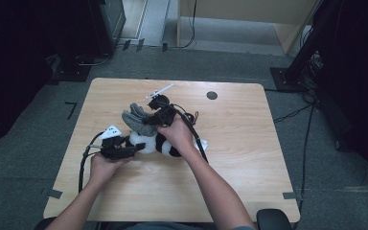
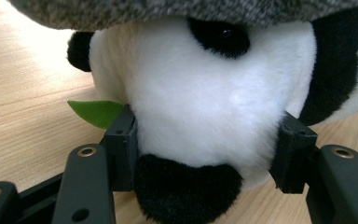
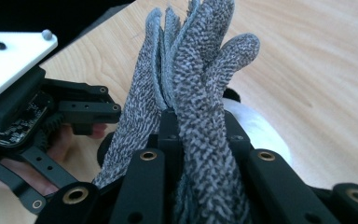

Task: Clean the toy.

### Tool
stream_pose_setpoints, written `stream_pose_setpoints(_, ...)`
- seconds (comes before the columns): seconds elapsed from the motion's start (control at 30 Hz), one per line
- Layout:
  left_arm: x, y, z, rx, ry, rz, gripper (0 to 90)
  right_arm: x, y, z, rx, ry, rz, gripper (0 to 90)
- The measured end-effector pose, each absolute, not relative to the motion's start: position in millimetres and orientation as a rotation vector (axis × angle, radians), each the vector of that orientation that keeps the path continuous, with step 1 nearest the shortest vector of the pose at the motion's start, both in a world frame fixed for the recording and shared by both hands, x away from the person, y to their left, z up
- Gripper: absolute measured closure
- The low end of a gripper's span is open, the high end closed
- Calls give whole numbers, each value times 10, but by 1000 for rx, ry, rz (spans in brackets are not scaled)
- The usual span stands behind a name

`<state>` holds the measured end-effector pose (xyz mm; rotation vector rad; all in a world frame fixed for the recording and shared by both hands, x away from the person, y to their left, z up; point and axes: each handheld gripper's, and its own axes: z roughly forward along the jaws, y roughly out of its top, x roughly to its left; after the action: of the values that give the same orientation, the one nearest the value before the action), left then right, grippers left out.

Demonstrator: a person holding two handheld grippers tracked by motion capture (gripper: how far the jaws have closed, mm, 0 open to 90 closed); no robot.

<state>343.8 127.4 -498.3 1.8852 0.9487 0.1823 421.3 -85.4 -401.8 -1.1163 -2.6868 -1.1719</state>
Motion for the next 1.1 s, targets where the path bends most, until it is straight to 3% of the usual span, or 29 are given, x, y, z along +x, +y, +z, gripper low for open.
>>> stream_pose_setpoints(0.7, 3437, 1288, -4989, 1879, 942, 168, 382, 4315, -1518, -4013, -1342, -2787, -1119, 765)
stream_pose_setpoints(0.93, 3444, 1299, -4992, 1874, 943, 163, 377, 4184, -1444, -3764, -1306, -2845, -1218, 769)
stream_pose_setpoints(1.1, 3445, 1296, -4989, 1872, 943, 169, 374, 4108, -1156, -3580, -1194, -2769, -1326, 769)
